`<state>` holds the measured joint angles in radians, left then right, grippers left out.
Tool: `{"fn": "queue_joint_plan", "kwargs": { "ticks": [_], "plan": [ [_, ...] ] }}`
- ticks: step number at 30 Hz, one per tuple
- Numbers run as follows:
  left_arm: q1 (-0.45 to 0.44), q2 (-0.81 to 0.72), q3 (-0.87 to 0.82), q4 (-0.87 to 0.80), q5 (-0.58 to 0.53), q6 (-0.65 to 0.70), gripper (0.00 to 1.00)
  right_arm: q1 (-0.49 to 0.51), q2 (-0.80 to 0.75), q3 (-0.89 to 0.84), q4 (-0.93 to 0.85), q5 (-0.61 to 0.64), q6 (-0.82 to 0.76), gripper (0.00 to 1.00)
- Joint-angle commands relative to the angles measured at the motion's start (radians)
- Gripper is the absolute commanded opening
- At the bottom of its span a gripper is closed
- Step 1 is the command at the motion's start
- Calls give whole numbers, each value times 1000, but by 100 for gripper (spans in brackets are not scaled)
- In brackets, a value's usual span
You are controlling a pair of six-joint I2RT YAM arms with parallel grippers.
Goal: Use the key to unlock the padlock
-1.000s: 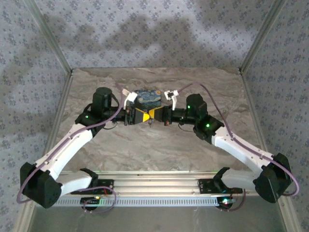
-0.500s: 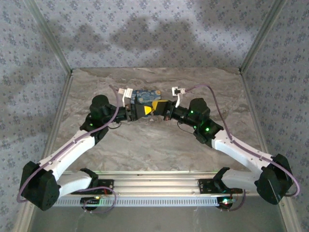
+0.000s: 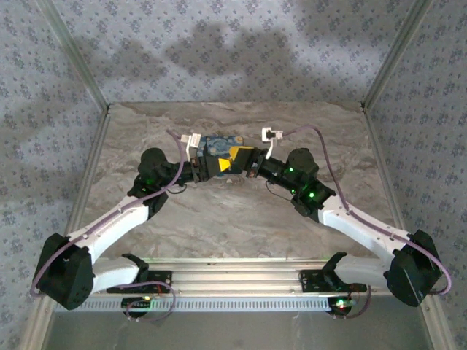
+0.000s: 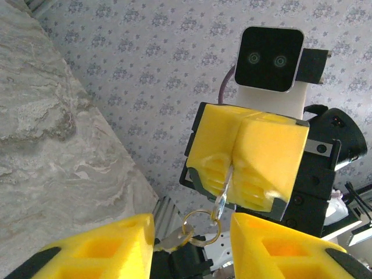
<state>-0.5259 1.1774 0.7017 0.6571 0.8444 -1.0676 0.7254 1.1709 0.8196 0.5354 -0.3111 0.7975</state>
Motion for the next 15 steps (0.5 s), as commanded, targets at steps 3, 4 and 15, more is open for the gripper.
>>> {"fn": "queue_joint_plan", "kwargs": {
  "ticks": [3,4,15],
  "plan": [
    [-7,-6,2,75,12,-6,35,12,7,1,46,17,14,0],
    [-6,-6,4,75,12,-4,35,12,7,3,46,16,15,0],
    [-6,-22,12,63,22,3,7,21,9,-8,53,21,18,0]
  ]
}}
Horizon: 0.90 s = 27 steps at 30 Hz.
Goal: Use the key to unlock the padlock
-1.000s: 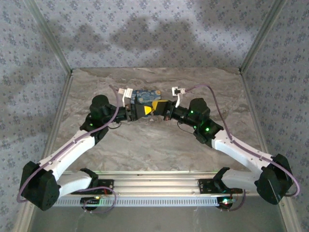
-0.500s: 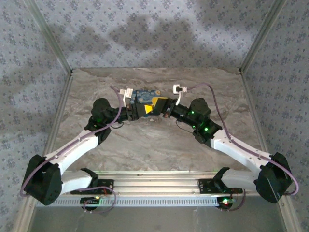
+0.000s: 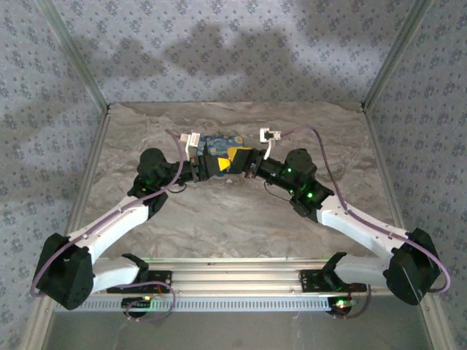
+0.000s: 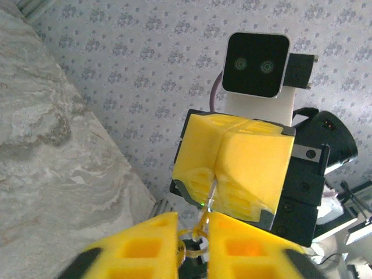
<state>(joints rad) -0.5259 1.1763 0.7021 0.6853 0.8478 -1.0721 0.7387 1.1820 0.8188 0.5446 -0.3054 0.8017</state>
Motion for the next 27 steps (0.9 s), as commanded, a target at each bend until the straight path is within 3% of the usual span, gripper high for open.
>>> {"fn": "queue_joint_plan", "kwargs": {
  "ticks": [1,8,13,15,19,22,27],
  "plan": [
    [-6,-25,11,26,19,14,1,7,-2,-8,43,17,14,0],
    [13,-96,1,-101,-2,92,0,7,-8,4,-22,49,14,0],
    [95,-208,-6,-426,-44,241,0,8,-48,42,-235,151,-34,49],
    [119,-256,16,-665,-102,361,0,8,-49,76,-370,221,-65,58],
    [141,-304,62,-1047,-315,556,0,36,58,190,-659,384,-110,62],
    [170,-318,26,-1098,-367,573,0,105,224,292,-803,513,-135,64],
    [212,-356,-40,-1108,-404,562,0,186,513,458,-866,640,-110,65]
  ]
}}
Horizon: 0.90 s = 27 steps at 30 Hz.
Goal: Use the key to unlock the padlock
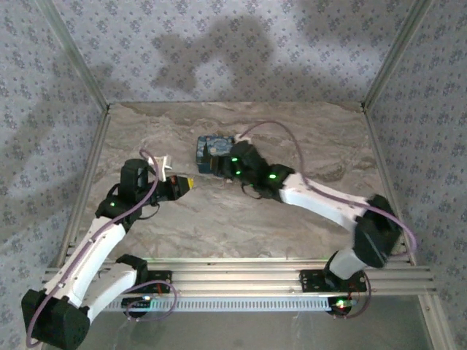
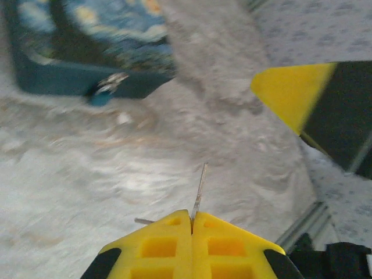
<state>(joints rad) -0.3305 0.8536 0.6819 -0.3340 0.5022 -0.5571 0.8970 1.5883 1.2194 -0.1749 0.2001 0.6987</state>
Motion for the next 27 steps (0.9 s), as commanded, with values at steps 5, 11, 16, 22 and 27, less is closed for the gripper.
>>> {"fn": "queue_joint_plan", "kwargs": {
  "ticks": [5,11,16,22,27],
  "plan": [
    [37,-71,-53,-122,-89,60,0,28,333,194,-152,156,18,65],
    [57,-76,-71,-141,-87,78,0,11,483,287,-137,162,36,64],
    [70,-75,-77,-148,-84,98,0,2,538,304,-94,199,31,62],
    [74,-68,-94,-122,-82,108,0,-7,574,305,-19,244,-14,59],
    [76,-56,-114,-96,-77,106,0,-25,608,313,16,236,-54,56]
  ]
}}
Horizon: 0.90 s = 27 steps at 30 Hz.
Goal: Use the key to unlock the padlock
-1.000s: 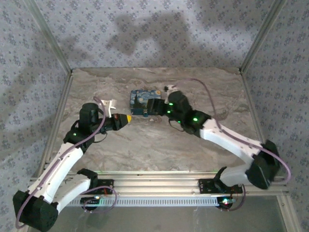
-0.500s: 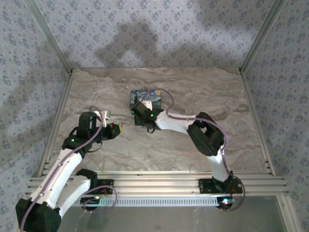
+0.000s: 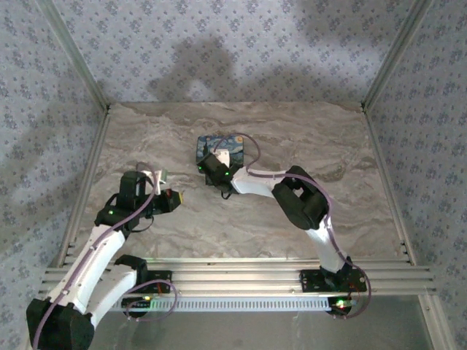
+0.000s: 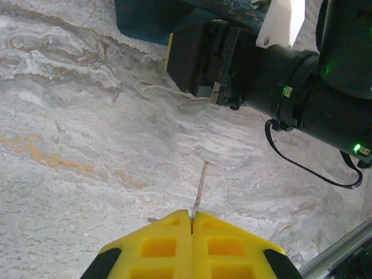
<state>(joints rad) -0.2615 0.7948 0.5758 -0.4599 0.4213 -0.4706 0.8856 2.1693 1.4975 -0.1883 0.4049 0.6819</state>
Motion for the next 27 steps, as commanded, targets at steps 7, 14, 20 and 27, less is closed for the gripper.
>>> {"fn": "queue_joint_plan", "kwargs": {
  "ticks": [7,14,20,27],
  "plan": [
    [7,4,-19,31,6,27,0,-33,35,46,25,13,-81,34],
    [4,83,-57,207,58,-13,0,-46,-80,-28,27,-49,-139,11],
    [-71,265,-38,442,4,-31,0,-62,-214,-171,28,-95,-155,0],
    [-196,495,-2,684,-55,-57,0,-60,-401,-403,18,-104,-72,0]
  ]
}}
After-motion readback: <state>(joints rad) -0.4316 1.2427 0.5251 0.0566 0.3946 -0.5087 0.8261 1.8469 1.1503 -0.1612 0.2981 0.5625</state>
